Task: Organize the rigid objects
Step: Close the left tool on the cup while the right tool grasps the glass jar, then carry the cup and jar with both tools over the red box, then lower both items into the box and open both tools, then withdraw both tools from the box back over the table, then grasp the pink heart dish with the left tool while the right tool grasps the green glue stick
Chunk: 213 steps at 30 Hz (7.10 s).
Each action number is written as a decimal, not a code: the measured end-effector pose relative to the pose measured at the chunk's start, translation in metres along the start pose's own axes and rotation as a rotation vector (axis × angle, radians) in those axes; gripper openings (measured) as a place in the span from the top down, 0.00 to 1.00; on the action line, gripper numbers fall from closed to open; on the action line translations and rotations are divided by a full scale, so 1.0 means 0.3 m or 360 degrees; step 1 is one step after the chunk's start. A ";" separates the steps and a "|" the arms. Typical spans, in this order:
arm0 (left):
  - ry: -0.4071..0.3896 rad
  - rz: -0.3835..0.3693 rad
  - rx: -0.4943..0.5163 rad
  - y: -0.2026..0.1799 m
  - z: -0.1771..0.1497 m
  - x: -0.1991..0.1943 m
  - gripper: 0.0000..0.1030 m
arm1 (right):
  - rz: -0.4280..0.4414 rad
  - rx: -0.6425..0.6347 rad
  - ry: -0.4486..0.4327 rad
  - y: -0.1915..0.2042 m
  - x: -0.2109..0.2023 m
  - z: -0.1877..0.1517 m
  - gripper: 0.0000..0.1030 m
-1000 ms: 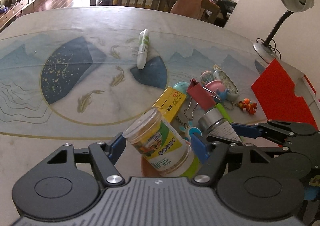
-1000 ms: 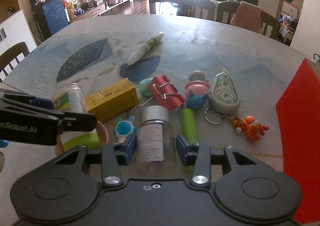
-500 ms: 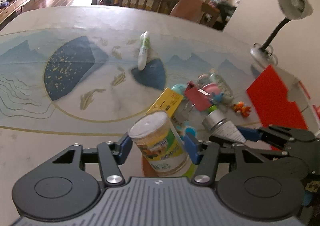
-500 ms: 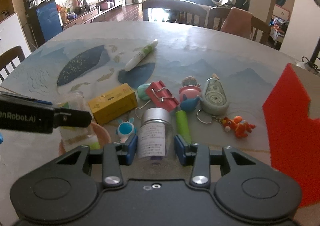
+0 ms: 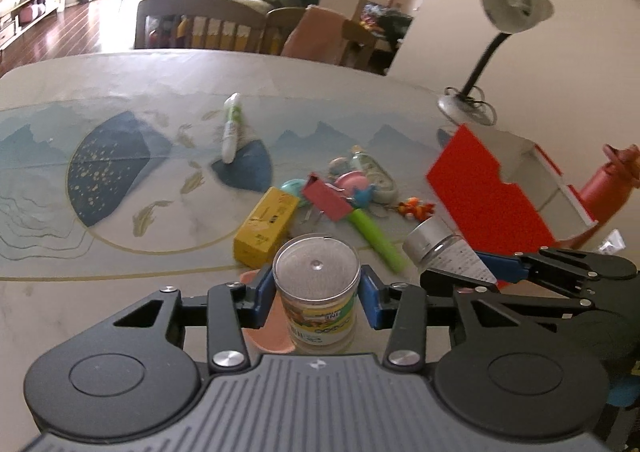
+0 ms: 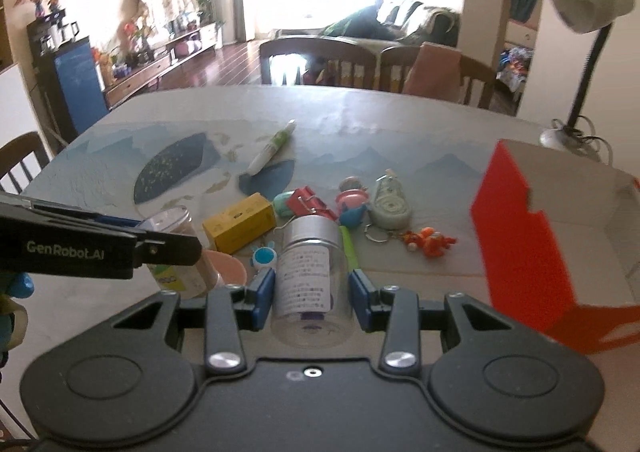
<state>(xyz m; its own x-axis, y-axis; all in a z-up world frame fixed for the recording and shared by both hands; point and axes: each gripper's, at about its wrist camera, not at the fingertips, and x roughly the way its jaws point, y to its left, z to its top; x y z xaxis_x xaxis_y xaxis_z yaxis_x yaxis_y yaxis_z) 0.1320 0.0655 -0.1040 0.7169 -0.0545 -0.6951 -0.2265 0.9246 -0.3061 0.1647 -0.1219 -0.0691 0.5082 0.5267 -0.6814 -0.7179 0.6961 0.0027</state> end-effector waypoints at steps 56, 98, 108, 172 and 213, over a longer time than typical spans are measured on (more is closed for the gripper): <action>0.0392 -0.0298 0.0422 -0.970 0.379 0.583 0.58 | -0.0307 0.0189 0.0069 -0.998 0.049 0.037 0.61; 0.0684 -0.0052 0.0393 -1.012 0.358 0.986 0.58 | -0.0143 0.0133 0.0272 -1.077 0.148 0.004 0.54; 0.0566 -0.0111 0.0371 -1.008 0.365 0.859 0.52 | -0.0119 0.0183 0.0205 -1.090 0.083 0.020 0.51; -0.0033 -0.0109 0.0378 -0.158 0.058 -0.144 0.04 | 0.0053 0.0292 0.0016 -0.227 -0.096 0.079 0.11; 0.0044 0.0125 0.0163 0.097 -0.132 0.208 0.01 | -0.0059 -0.0035 0.0417 -0.102 0.477 0.081 0.47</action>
<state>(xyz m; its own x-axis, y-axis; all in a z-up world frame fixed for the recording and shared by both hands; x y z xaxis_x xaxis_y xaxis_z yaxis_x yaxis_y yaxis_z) 0.1440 0.0742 -0.1820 0.6809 0.0103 -0.7323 -0.2115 0.9601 -0.1831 0.2710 -0.0559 -0.1489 0.3959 0.3547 -0.8470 -0.7127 0.7003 -0.0399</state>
